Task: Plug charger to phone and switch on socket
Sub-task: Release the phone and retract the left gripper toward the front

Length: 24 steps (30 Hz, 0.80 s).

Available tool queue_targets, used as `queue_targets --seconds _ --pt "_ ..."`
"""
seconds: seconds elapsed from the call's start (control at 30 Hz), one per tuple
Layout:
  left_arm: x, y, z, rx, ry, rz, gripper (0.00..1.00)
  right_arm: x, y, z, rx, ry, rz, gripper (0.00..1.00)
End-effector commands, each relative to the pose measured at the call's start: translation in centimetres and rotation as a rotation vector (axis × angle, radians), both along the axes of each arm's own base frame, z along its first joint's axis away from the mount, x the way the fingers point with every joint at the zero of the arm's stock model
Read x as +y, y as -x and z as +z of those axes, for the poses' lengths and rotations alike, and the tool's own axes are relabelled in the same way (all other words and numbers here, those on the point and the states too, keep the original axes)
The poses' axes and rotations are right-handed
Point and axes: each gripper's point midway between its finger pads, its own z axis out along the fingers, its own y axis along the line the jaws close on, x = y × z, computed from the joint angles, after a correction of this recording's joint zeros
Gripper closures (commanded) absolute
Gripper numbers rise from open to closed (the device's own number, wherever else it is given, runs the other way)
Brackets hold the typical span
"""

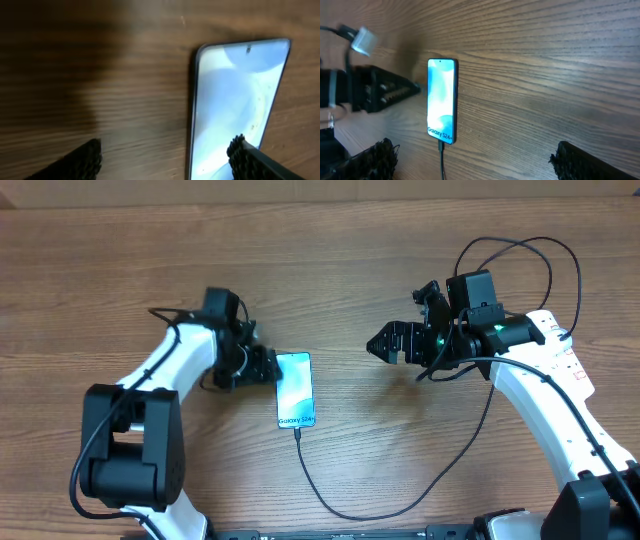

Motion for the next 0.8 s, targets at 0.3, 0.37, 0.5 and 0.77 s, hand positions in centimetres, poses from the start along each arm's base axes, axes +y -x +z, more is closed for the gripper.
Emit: queue_targets --seconds 0.3,0.37,0.5,0.77 --pt "2.1 -4.6 22.3 -0.496 -0.051 0.091 0.14 0.0 -1.1 1.0 -0.055 -0.003 -0.002 0.0" --pt "2.9 -2.8 25.0 -0.552 -0.071 0.12 0.14 0.0 -1.0 1.0 -0.052 -0.002 -0.002 0.0" --pt "3.9 2.0 29.5 -0.661 -0.085 0.143 0.14 0.1 -1.1 1.0 -0.054 -0.004 -0.002 0.0" --pt "6.0 12.0 34.7 -0.9 -0.103 0.186 0.14 0.2 -1.6 1.3 -0.078 -0.011 -0.008 0.29"
